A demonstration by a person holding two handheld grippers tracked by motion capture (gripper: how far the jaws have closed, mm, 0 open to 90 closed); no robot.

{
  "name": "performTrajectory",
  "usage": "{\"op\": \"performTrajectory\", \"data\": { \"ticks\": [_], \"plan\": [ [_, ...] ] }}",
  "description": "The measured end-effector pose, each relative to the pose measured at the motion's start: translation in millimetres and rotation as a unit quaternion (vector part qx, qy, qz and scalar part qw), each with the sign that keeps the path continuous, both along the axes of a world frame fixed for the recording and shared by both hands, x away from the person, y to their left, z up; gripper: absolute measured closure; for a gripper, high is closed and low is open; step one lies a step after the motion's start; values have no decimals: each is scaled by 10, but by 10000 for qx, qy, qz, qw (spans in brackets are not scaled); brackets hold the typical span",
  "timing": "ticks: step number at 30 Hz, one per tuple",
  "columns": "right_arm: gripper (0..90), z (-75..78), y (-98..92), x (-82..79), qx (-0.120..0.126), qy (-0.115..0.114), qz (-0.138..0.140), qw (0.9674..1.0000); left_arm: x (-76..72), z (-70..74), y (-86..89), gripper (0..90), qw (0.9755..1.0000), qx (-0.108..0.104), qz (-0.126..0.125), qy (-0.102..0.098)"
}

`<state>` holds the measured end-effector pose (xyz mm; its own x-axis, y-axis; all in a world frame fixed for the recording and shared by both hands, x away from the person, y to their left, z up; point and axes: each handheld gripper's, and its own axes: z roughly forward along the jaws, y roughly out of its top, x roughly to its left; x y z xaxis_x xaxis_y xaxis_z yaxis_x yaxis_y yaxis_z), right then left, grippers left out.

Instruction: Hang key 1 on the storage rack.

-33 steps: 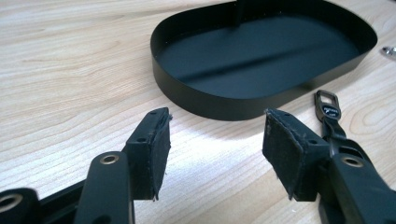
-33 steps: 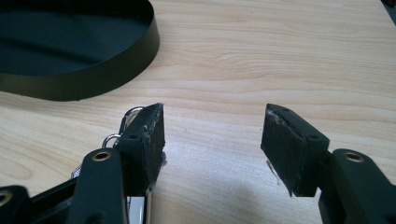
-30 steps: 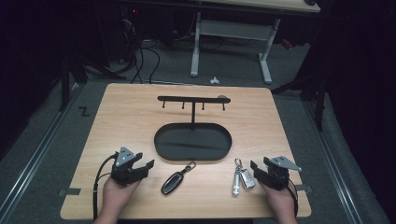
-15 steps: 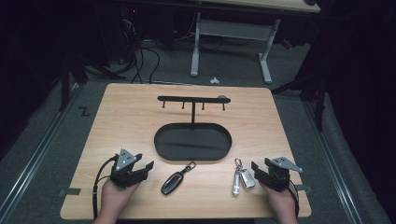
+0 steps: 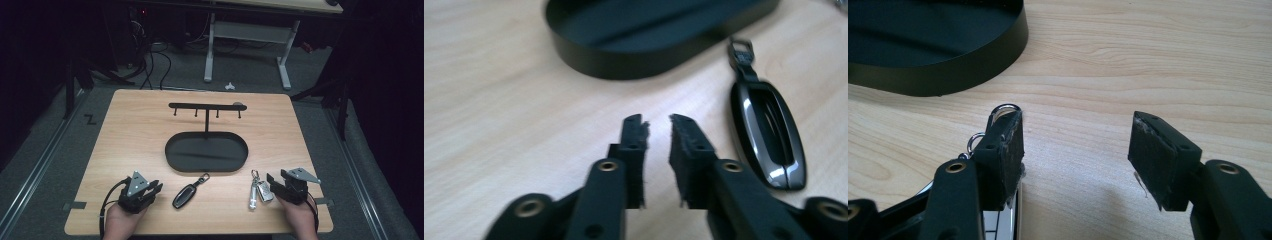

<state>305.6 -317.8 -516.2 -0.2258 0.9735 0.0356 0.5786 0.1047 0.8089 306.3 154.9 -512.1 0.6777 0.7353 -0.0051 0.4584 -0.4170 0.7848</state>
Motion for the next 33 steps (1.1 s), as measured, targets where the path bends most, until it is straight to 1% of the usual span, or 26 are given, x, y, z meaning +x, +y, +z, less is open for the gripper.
{"op": "performTrajectory", "data": {
  "ticks": [1, 2, 4, 5, 6, 8, 11, 13, 15, 18, 19, 20, 22, 24, 25, 29, 30, 31, 33],
  "plan": [
    [392, 0, 0, 0, 0, 0, 0, 10000, 0, 0, 0, 840, 10000, 0, 0, 0],
    [392, 0, 1, 1, -23, -10, 21, 10000, -2, -10, -28, 840, 10000, 41, -54, 57],
    [392, -3, 9, 2, -17, -18, 46, 10000, -6, -28, -90, 894, 9997, 107, -164, 156],
    [393, -7, 16, 2, -12, 2, 55, 10000, -17, -49, -168, 899, 9989, 254, -299, 243],
    [393, -7, 16, 2, -12, 2, 55, 10000, -17, -49, -168, 900, 9989, 254, -299, 243],
    [393, -9, 14, -2, -10, 8, 68, 10000, -34, -64, -239, 900, 9982, 371, -388, 277],
    [394, -9, 12, -5, 10, 12, 58, 10000, -49, -83, -328, 900, 9973, 459, -485, 316],
    [394, -12, 10, -5, 6, 18, 73, 10000, -61, -95, -378, 900, 9966, 467, -576, 362],
    [395, -13, 12, -5, 15, 28, 70, 10000, -88, -101, -440, 900, 9957, 521, -676, 350],
    [395, -14, 17, -4, 9, 19, 82, 10000, -129, -98, -549, 900, 9945, 533, -829, 342],
    [395, -16, 22, -4, 4, 16, 88, 10000, -149, -96, -622, 900, 9936, 546, -927, 330],
    [395, -16, 22, -4, 4, 16, 88, 10000, -149, -96, -622, 900, 9936, 546, -927, 330],
    [396, -18, 25, -1, -8, 17, 100, 9999, -163, -107, -723, 900, 9924, 567, -1038, 328],
    [397, -20, 28, 2, -8, 28, 98, 9999, -179, -111, -854, 900, 9905, 621, -1183, 335],
    [397, -20, 31, 3, 1, 42, 91, 9999, -188, -109, -900, 900, 9900, 637, -1221, 318],
    [397, -13, 34, 0, -5, 10, 91, 10000, -240, -81, -1113, 900, 9865, 623, -1491, 281],
    [397, -13, 32, -3, -5, 22, 83, 10000, -240, -72, -1190, 900, 9852, 612, -1574, 275],
    [397, -13, 32, -3, -5, 22, 83, 10000, -240, -72, -1190, 900, 9852, 612, -1574, 275],
    [397, -17, 26, -2, -12, 25, 91, 10000, -220, -62, -1293, 900, 9844, 549, -1647, 273]
  ]
}}
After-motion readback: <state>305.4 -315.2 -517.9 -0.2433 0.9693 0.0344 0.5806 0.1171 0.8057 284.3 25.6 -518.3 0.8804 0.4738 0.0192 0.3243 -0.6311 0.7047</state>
